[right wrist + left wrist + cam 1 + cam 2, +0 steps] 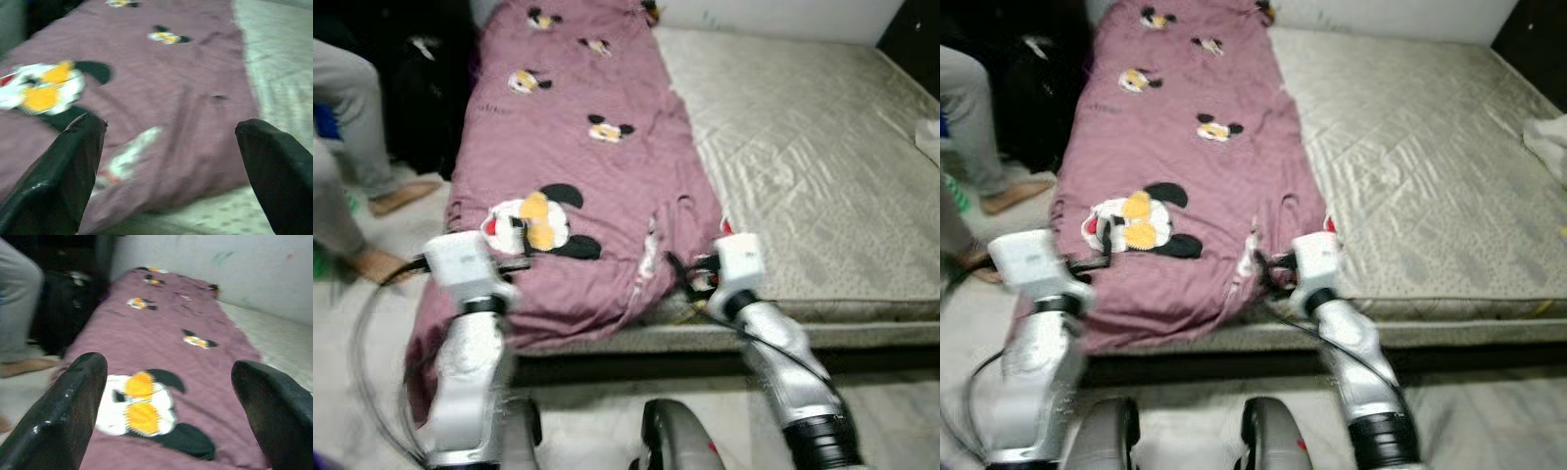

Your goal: Clean up the room

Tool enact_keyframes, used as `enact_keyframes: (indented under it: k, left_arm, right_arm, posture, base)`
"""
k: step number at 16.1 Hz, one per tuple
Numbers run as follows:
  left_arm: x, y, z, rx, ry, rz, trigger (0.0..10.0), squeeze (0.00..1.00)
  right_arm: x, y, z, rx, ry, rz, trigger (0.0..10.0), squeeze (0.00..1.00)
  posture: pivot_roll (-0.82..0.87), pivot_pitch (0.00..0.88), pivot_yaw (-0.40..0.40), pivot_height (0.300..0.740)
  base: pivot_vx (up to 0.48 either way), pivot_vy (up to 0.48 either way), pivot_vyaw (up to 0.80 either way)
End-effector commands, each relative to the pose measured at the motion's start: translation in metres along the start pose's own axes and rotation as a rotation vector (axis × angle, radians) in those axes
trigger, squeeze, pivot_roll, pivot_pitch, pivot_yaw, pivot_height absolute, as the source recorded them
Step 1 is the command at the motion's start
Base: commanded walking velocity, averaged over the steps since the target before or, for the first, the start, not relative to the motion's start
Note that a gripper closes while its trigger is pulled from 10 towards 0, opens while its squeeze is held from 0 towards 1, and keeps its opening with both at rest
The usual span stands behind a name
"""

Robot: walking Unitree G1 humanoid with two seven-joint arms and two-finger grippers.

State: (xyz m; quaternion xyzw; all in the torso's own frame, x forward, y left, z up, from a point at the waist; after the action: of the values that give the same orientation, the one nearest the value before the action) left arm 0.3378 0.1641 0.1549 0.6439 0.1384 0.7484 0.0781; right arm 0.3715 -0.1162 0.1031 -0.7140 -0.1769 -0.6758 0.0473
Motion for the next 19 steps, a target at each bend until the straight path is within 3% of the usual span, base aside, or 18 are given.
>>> enact_keyframes:
  k: [1,11,15,19]
  left_arm:
    - [-0.0010,-0.0068,0.0005,0.019,-0.012,0.007,10.0,0.00]
    - [-0.0022,-0.0038,0.0019,0.031,-0.015,-0.004,10.0,0.00]
    - [0.0019,-0.0035,0.0003,0.020,0.003,0.002,10.0,0.00]
    - [0.0045,-0.0013,0.0005,-0.001,0.015,0.009,10.0,0.00]
  right_arm:
    - [0.0040,-0.0080,0.0021,0.022,0.017,0.006,10.0,0.00]
    - [-0.0005,-0.0102,0.0028,0.031,0.001,0.014,10.0,0.00]
    - [-0.0043,-0.0114,0.0050,0.038,-0.025,0.013,10.0,0.00]
    - [-0.0036,-0.0067,0.0082,0.026,-0.028,0.010,10.0,0.00]
  posture:
    - [-0.02,0.130,-0.119,0.615]
    - [-0.02,0.148,-0.122,0.538]
    - [-0.02,0.159,-0.121,0.538]
    - [-0.02,0.162,-0.121,0.538]
  base:
    - [0.000,0.000,0.00]
    - [0.000,0.000,0.00]
    - [0.000,0.000,0.00]
    - [0.368,0.000,0.00]
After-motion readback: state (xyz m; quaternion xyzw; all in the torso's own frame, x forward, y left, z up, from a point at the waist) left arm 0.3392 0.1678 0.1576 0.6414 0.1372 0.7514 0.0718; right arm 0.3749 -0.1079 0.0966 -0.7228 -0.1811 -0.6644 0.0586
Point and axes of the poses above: a point about 5 cm out from each wrist's last joint towards the gripper, its own z axis pointing out of the wrist towards the gripper, its own x axis along the axis of the wrist's last joint, y = z × x, the point moved 6 cm from there along z, pointing out of the wrist towards the gripper, and after that the axes turned 9 degrees about -z, right-handed, at the moved point
